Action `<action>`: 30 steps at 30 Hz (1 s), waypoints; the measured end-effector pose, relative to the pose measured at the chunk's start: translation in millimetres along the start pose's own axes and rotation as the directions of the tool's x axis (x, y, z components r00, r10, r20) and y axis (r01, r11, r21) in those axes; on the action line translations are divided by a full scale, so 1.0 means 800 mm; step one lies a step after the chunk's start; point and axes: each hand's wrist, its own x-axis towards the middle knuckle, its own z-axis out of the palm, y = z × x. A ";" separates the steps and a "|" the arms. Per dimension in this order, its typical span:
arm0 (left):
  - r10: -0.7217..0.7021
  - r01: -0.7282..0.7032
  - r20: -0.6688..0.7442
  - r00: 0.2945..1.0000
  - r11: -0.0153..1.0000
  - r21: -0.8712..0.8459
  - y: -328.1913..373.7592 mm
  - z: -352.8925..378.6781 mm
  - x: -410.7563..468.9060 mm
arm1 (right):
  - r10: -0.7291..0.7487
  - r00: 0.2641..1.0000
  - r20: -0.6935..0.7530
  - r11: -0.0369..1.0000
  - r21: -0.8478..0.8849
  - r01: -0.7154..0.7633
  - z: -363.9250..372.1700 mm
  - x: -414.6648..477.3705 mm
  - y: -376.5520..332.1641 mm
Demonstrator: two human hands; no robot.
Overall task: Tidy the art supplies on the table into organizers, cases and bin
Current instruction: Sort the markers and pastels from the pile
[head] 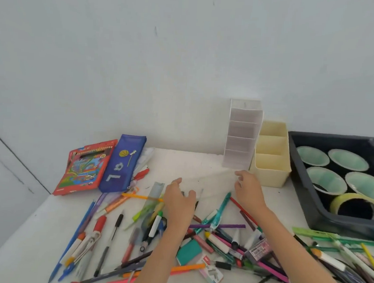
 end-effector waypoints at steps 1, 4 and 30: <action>0.023 -0.026 -0.042 0.999 0.998 -0.058 0.001 -0.003 0.001 | 0.025 0.998 -0.065 0.997 0.075 -0.021 -0.002 -0.003 -0.001; 0.061 -0.109 -0.217 0.974 0.970 -0.215 0.002 -0.018 0.005 | 0.105 0.978 -0.178 0.948 0.315 -0.045 -0.019 -0.016 -0.009; 0.165 -0.020 0.236 0.958 0.856 -0.517 -0.032 -0.100 -0.196 | -0.002 0.994 0.114 0.788 0.611 -0.069 -0.140 -0.258 0.067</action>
